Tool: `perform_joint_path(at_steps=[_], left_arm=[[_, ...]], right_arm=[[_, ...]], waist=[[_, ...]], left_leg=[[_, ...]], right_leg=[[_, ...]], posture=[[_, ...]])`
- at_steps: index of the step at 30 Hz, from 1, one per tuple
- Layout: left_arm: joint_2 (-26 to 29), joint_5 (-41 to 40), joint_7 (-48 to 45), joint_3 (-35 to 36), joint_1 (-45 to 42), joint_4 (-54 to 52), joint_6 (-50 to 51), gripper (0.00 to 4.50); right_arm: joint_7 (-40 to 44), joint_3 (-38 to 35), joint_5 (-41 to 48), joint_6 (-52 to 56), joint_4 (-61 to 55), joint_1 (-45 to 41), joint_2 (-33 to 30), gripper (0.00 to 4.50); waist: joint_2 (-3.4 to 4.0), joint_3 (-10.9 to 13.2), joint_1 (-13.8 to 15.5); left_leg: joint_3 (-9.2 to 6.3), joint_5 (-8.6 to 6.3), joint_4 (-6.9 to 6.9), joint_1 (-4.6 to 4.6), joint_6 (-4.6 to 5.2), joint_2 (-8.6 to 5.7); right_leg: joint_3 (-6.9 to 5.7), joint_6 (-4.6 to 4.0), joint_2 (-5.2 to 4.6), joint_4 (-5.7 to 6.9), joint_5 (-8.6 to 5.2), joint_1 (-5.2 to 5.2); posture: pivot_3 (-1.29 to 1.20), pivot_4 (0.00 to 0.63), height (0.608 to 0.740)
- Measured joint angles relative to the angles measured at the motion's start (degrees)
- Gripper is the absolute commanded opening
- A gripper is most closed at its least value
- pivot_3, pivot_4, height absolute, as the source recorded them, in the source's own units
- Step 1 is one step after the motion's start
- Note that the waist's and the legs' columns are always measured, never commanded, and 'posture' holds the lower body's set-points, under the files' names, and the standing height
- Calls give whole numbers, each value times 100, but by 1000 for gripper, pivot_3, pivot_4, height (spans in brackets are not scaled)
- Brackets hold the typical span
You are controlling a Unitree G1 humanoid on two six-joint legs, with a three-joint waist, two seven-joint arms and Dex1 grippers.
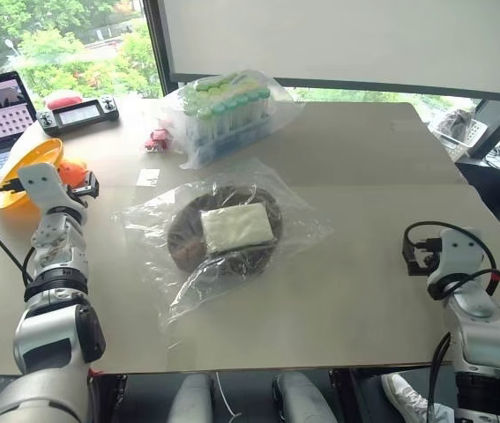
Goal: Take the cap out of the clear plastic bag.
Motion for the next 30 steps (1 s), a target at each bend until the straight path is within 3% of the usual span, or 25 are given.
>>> perform_joint_path(at_steps=[3, 5, 8, 11, 15, 20, 26, 30], left_arm=[[-52, 6, -203, -89, -1, -38, 4, 4500], [-145, -18, -812, -261, -12, -200, 95, 4500], [-179, -217, -1941, -550, -88, -821, 518, 4500], [-77, -633, -3133, -925, 5, -2349, 1264, 4500], [852, -1672, -4802, -1278, 1156, -4886, 2824, 4500], [2213, -2323, -6314, -1502, 2574, -6336, 4154, 4500], [2364, -2339, -6407, -1411, 2516, -6387, 4246, 4500], [2318, -2268, -6333, -1425, 2556, -6524, 4250, 4500]], right_arm=[[14, -14, 60, 3, -1, -6, 0, 4430], [259, -46, 349, 41, -49, -182, -20, 4430], [1328, 172, 1080, 527, -683, -637, -633, 4430], [2250, 336, 2018, 1221, -1599, -1088, -1084, 4430], [3127, 686, 3318, 2238, -2339, -1180, -1426, 4430], [3886, 1035, 4291, 2904, -2719, -1477, -1725, 4430], [4106, 2667, 3364, 2484, -1939, -3033, -1073, 4430], [4458, 3683, 2317, 1693, -560, -3691, -527, 4430]], waist=[[0, 0, 1], [0, 0, 6], [3, 3, -7], [3, 2, -39], [13, 0, -151], [21, 10, -142], [23, 12, -91], [23, 11, -84]], left_leg=[[0, 0, 0, 0, 0, -1], [1, 3, 2, -2, -1, -3], [-1, 6, 3, -7, 0, -1], [-9, 5, -5, -9, 1, 12], [-4, 2, -14, -6, 6, 15], [-2, 8, -6, 4, 16, 21], [4, 38, -5, 26, 55, 30], [4, 38, -6, -5, 56, 31]], right_leg=[[0, 0, 0, 0, 0, 0], [1, 0, 0, 2, 0, 0], [0, 0, 2, 4, 0, -4], [-3, -1, 17, -6, 0, 1], [6, -2, 14, -10, -1, -1], [1, -8, 17, -5, -5, 4], [-4, 18, 27, -10, -8, 13], [-4, -2, 30, -6, -1, -14]], posture=[[0, 150, 740], [0, 150, 740], [0, 150, 740], [0, 150, 740], [0, 150, 740], [0, 150, 740], [0, 150, 740], [0, 150, 740]])
